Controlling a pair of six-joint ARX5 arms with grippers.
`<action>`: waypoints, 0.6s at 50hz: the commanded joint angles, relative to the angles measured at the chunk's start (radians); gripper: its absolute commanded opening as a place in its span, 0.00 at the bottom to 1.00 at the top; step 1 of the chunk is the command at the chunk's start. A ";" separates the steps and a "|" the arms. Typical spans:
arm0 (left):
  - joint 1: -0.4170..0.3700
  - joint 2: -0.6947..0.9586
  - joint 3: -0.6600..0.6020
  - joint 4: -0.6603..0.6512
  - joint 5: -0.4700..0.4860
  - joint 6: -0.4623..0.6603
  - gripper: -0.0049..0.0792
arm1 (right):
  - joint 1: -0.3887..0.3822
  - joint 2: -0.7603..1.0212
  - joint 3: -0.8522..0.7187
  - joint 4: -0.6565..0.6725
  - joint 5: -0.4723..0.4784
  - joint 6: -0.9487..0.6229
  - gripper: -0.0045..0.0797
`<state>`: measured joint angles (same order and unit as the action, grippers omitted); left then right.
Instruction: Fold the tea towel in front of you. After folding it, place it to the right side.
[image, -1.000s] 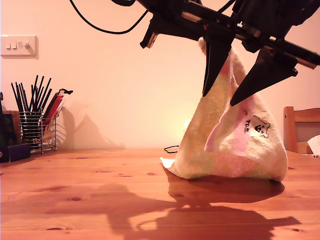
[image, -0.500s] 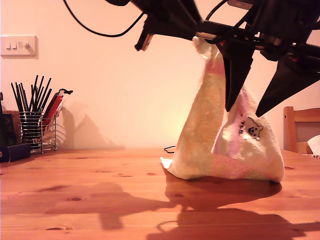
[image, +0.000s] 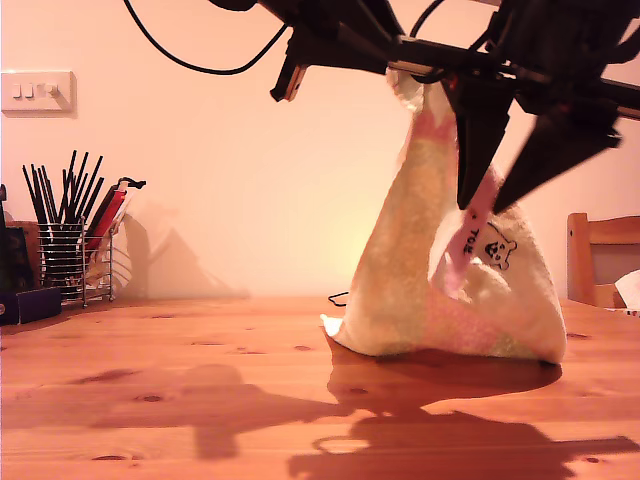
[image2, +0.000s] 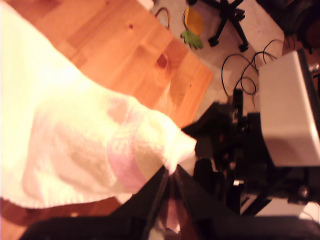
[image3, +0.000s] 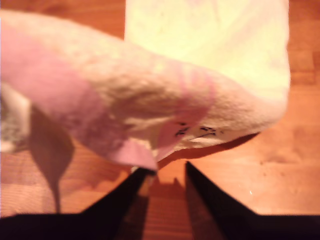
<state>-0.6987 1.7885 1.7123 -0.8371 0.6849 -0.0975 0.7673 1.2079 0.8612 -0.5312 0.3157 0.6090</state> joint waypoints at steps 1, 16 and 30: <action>0.008 0.005 -0.005 0.011 0.019 0.000 0.03 | 0.005 -0.009 -0.001 0.010 0.009 -0.017 0.10; 0.058 0.005 -0.005 -0.008 0.029 0.026 0.03 | 0.005 -0.009 -0.001 -0.078 0.018 -0.093 0.04; 0.084 0.005 -0.005 -0.168 -0.026 0.131 0.03 | 0.005 -0.011 0.002 -0.171 0.005 -0.204 0.04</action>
<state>-0.6178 1.7885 1.7123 -0.9836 0.6605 0.0078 0.7673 1.2076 0.8612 -0.6941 0.3275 0.4294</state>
